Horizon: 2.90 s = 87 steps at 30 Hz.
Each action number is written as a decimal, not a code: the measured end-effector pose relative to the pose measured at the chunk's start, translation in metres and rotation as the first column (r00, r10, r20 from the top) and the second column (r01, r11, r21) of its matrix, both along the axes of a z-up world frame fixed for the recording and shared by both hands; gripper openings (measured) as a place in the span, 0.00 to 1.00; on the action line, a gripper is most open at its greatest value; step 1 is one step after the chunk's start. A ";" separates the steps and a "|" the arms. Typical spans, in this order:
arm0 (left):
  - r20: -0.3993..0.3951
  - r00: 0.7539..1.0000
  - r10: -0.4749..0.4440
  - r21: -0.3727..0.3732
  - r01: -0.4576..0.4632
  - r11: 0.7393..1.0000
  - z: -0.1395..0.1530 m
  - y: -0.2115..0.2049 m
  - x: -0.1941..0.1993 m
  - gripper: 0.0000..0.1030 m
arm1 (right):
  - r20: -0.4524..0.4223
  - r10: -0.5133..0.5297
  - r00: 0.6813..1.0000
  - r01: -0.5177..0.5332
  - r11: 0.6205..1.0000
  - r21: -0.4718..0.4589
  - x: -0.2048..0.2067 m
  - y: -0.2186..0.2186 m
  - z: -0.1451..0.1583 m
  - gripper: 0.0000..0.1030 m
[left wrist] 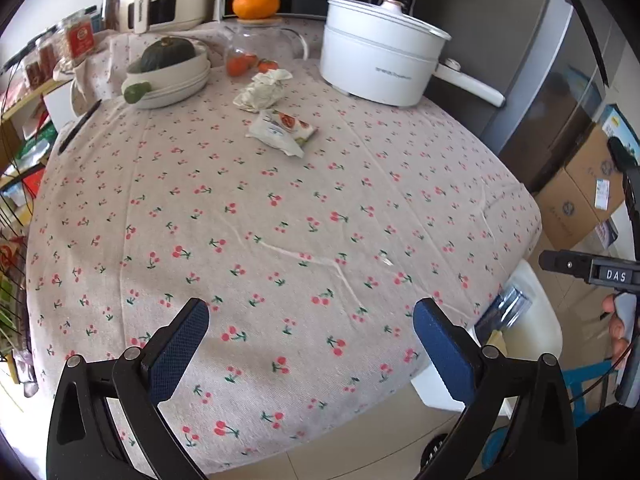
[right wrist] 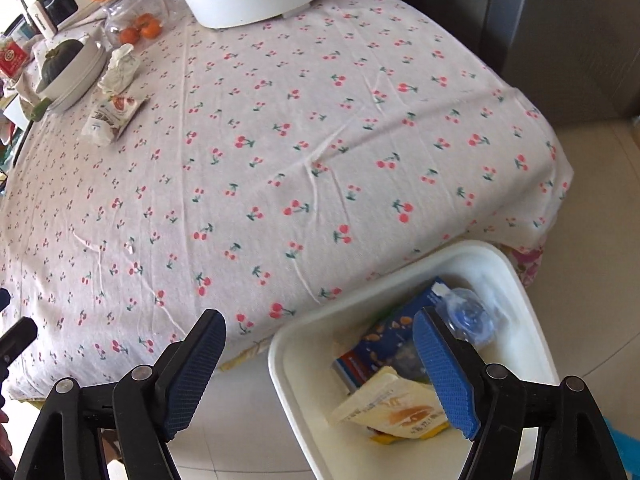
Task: Collect trash
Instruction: 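Grasp the small white packet with the left gripper, then grasp the crumpled tissue with the right gripper while the left holds the packet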
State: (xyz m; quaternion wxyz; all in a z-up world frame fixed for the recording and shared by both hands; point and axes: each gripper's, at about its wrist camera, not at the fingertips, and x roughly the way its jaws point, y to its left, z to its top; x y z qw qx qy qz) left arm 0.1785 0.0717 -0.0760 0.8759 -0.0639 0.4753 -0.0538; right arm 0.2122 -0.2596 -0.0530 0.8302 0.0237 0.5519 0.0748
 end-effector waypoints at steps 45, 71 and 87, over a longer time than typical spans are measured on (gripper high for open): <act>0.221 0.961 0.166 -0.016 -0.167 0.986 0.012 0.134 0.078 0.02 | 0.118 0.065 0.991 -0.060 0.997 -0.041 0.097 0.120 -0.027 0.80; 0.149 0.976 0.161 0.099 -0.176 0.979 -0.022 0.210 0.076 0.02 | 0.203 0.030 0.979 -0.056 0.990 0.127 0.263 0.294 -0.063 0.63; 0.219 0.964 0.151 0.000 -0.155 0.988 0.055 0.160 0.032 0.02 | 0.200 0.143 0.969 -0.168 0.979 0.112 0.187 0.253 -0.015 0.12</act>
